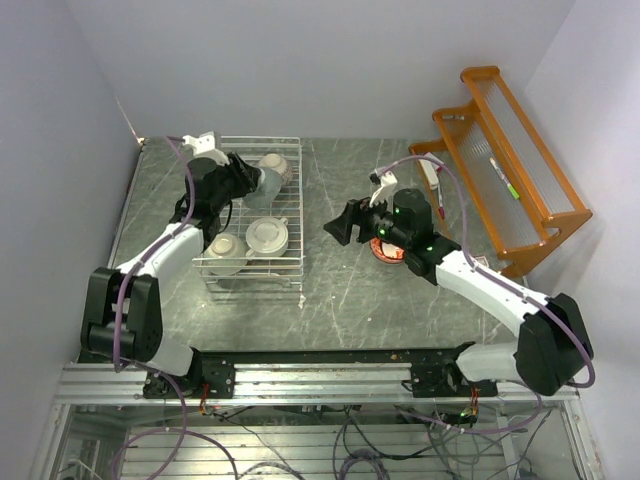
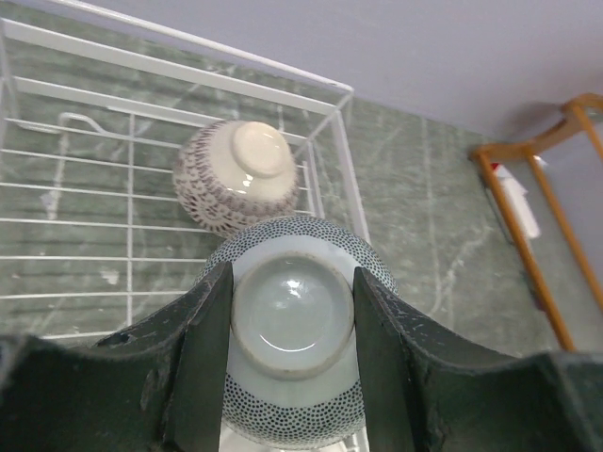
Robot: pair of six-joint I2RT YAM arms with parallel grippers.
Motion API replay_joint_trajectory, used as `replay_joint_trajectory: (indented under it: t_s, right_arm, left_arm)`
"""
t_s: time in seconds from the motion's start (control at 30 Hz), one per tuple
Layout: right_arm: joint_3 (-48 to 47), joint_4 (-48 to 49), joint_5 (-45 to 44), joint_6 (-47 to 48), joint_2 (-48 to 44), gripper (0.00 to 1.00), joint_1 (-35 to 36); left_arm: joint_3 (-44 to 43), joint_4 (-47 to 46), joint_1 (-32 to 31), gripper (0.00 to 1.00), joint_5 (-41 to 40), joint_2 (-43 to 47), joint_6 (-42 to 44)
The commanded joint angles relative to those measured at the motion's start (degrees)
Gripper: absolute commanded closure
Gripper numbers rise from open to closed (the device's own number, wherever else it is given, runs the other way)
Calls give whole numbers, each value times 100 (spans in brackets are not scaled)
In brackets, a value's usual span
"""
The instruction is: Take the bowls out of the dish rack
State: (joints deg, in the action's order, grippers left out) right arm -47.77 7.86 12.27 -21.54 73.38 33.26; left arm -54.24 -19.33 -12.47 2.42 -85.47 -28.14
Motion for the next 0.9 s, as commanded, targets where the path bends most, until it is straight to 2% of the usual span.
replay_joint_trajectory:
  t_s: [0.0, 0.13, 0.27, 0.37, 0.53, 0.63, 0.87]
  right_arm:
    - [-200, 1249, 1143, -853, 316, 20, -138]
    - [-37, 2672, 2116, -1898, 733, 20, -365]
    - [283, 5004, 2948, -3627, 1381, 20, -783]
    - [349, 6946, 3174, -4929, 2078, 21, -902]
    - [62, 8925, 3111, -6543, 3260, 22, -887]
    - [-175, 9609, 3060, -7110, 3751, 22, -883]
    - [-533, 9310, 3065, -7005, 4060, 22, -767]
  left_arm:
    - [162, -774, -18, 93, 659, 551, -515]
    - [441, -978, -13, 93, 888, 837, -749]
    - [656, -1168, -13, 93, 1130, 1065, -1002]
    - [788, -1339, -18, 93, 1344, 1190, -1199]
    - [1026, -1612, -16, 93, 1519, 1299, -1445]
    - [1108, -1690, -19, 93, 1575, 1334, -1510]
    - [1228, -1837, -19, 93, 1654, 1343, -1610]
